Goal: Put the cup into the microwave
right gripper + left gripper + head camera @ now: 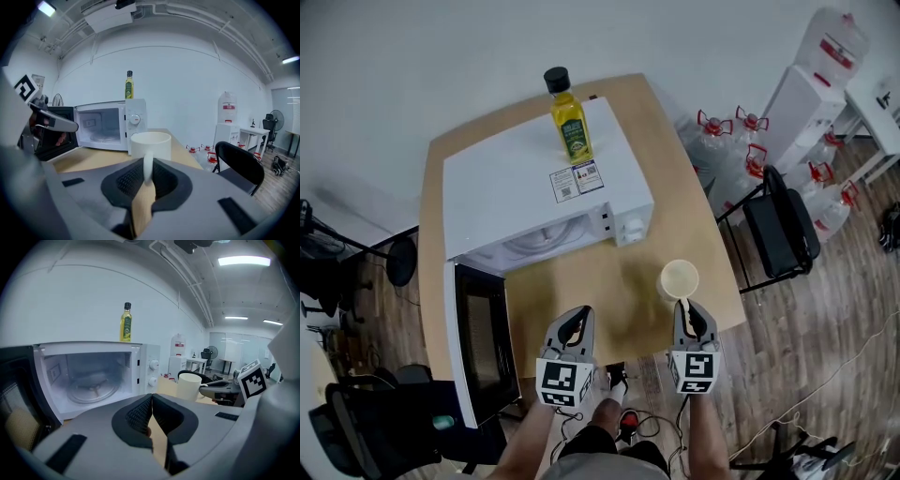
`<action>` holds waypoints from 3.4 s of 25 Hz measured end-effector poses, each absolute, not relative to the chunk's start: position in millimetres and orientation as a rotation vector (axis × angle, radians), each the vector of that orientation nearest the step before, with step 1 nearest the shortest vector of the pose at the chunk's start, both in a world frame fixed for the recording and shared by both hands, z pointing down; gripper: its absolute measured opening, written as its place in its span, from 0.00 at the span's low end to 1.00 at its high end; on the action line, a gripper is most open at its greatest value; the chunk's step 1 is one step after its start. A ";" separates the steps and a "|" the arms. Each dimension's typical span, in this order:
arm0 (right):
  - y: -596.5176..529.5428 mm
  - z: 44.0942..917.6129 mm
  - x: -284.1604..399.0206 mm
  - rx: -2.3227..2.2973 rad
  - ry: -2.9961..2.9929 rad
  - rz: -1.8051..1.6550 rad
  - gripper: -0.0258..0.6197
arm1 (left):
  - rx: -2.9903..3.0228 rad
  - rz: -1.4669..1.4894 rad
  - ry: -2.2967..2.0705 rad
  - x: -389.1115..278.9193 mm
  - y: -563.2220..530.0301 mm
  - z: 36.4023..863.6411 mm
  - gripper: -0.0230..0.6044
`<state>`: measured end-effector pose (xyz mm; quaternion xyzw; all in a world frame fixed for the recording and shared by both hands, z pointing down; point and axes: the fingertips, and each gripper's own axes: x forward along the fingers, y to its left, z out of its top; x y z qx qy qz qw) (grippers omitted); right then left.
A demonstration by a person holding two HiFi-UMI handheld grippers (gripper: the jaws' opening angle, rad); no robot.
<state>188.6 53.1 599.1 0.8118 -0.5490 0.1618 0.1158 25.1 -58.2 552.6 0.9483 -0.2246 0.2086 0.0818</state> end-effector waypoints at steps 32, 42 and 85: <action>-7.5 489.0 110.9 2.261 -1.912 0.232 0.11 | 2.841 0.458 -0.927 -30.6 -108.0 471.0 0.07; -47.8 484.7 82.0 2.132 -2.074 0.208 0.11 | 2.773 0.438 -1.087 -60.4 -122.1 463.2 0.07; -206.4 577.3 46.1 1.664 -2.340 0.304 0.11 | 2.464 0.482 -1.445 -88.0 -207.0 529.0 0.07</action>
